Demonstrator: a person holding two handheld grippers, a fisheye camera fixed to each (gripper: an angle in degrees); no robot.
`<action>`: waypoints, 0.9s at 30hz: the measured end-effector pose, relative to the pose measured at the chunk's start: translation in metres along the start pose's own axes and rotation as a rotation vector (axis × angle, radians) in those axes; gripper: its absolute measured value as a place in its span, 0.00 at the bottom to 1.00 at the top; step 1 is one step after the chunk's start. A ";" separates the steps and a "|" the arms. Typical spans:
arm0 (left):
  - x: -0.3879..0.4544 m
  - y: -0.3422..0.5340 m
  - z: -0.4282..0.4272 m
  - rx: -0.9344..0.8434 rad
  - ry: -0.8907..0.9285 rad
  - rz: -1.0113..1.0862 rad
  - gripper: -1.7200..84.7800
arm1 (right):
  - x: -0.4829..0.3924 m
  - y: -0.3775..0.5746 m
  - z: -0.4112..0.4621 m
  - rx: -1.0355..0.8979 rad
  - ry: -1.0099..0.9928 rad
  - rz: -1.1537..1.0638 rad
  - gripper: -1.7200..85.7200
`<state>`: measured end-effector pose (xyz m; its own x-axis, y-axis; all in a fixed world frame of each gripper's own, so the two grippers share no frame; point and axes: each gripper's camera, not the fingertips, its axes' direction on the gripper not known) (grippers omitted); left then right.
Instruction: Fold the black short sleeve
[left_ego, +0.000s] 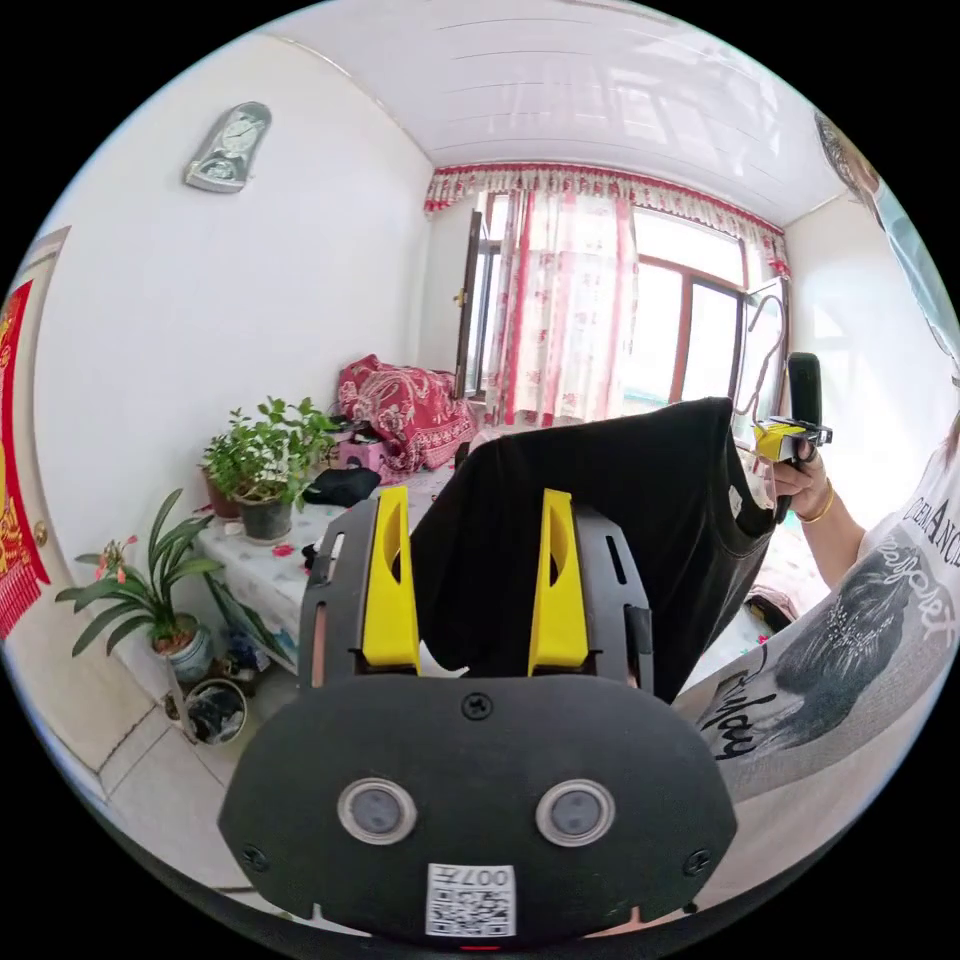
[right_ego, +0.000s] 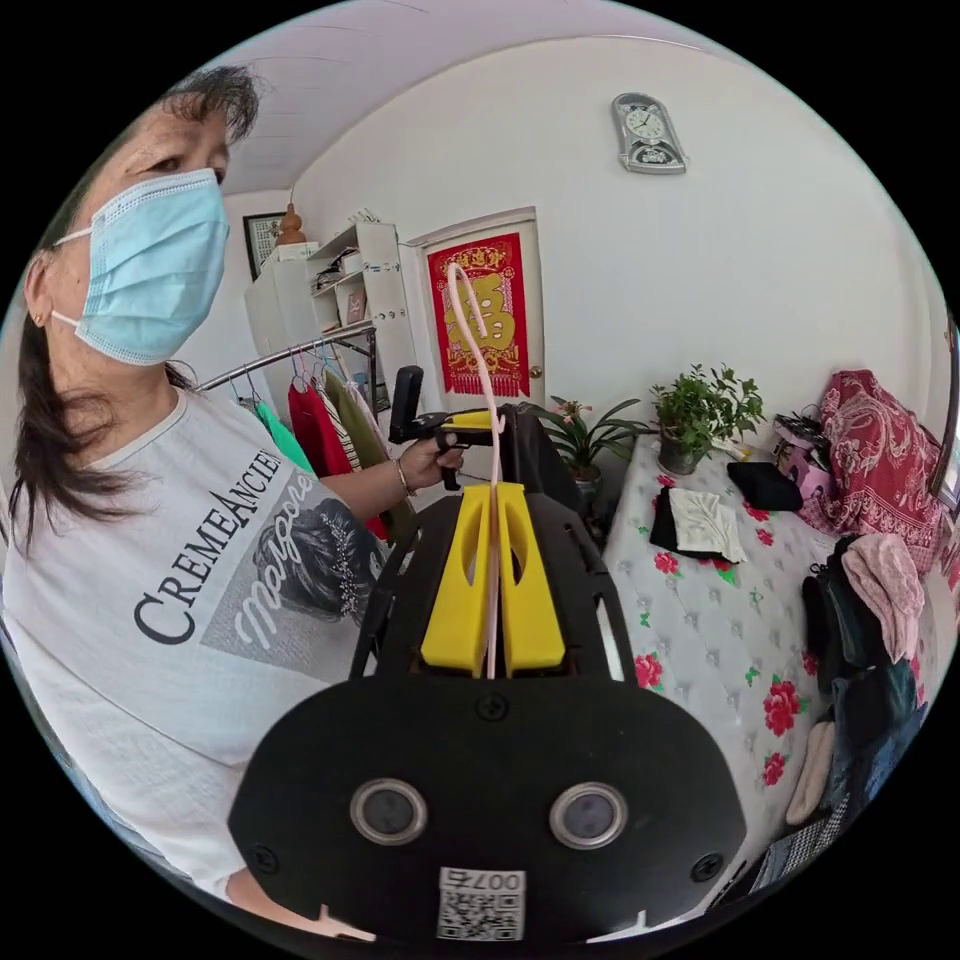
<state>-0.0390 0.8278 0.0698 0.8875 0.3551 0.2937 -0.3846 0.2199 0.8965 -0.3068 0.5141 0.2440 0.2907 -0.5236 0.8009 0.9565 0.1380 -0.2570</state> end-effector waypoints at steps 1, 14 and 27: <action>0.000 -0.015 0.021 0.016 0.082 0.026 0.14 | 0.010 0.005 -0.022 0.003 0.021 0.023 0.02; -0.074 -0.100 0.222 -0.139 0.718 -0.167 0.01 | 0.122 0.068 -0.163 0.039 0.348 0.412 0.02; -0.205 -0.144 0.434 -0.317 0.955 -0.448 0.01 | 0.222 0.138 -0.265 0.256 0.354 0.619 0.02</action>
<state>-0.0554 0.3293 0.0241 0.4542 0.7111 -0.5366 -0.2461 0.6791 0.6916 -0.1164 0.1940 0.2426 0.7930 -0.5194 0.3184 0.6090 0.6631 -0.4352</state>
